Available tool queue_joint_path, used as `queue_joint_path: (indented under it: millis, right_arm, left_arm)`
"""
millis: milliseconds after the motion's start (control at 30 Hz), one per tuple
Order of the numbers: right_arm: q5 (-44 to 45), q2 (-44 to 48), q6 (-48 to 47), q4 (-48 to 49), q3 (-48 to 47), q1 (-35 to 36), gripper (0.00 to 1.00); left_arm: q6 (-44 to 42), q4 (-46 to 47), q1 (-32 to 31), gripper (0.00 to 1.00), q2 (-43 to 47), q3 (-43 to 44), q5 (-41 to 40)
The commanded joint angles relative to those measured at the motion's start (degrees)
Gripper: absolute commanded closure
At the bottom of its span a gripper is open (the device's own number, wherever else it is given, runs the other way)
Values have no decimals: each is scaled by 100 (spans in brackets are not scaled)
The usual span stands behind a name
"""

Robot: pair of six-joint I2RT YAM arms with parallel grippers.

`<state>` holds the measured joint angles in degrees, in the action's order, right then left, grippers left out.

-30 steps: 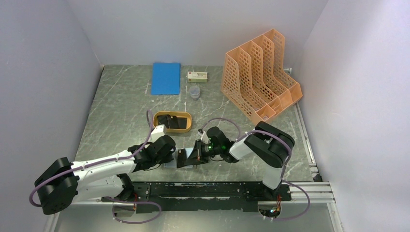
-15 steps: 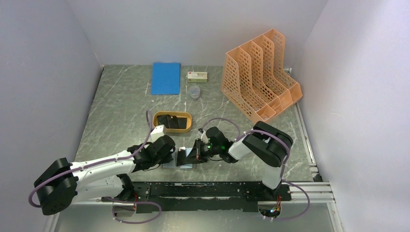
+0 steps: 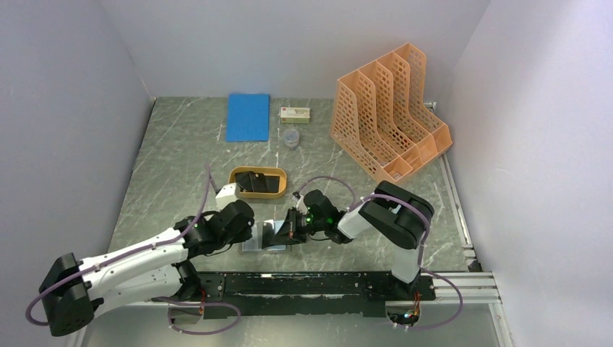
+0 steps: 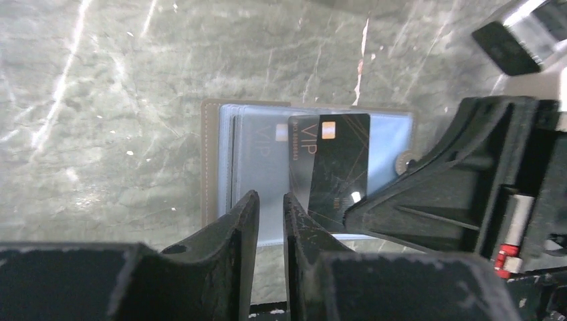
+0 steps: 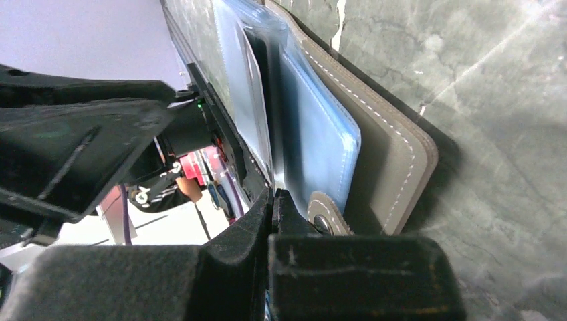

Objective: Put the credit cards into the card holder
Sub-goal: Insert the credit card into the card holder.

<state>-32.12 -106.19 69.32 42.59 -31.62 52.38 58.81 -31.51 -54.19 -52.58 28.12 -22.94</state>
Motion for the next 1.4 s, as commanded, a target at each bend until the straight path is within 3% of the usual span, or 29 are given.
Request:
queue_joint_path:
  millis: [0,133,333,667,967,1200,1300,1367]
  right_arm:
    - [146,-205,-6,-73,-89,52,100]
    - [127,-272,-1,-68,-117,67,100]
    - [127,-293,-66,-194,-227,105,100]
    - [127,-295,-59,-184,-235,138,100]
    - [188,-300,-177,-420,-405,251,100]
    - [220,-239,-257,-488,-459,298,100]
    - [270,-156,-279,-555,-469,308,92]
    - [325,-88,-270,-601,-469,302,82]
  left_arm:
    - [189,-816,36,75,356,204,-553]
    - [595,-1147,67,77,370,6,-977]
    - [786,-1099,139,83,-374,33,-1041]
    - [792,-672,199,85,-698,-246,-700]
    - [372,429,208,93,-989,-628,211]
    - [442,597,213,94,-912,-754,388]
    - [465,577,208,94,-797,-794,396]
    - [480,584,208,94,-759,-822,415]
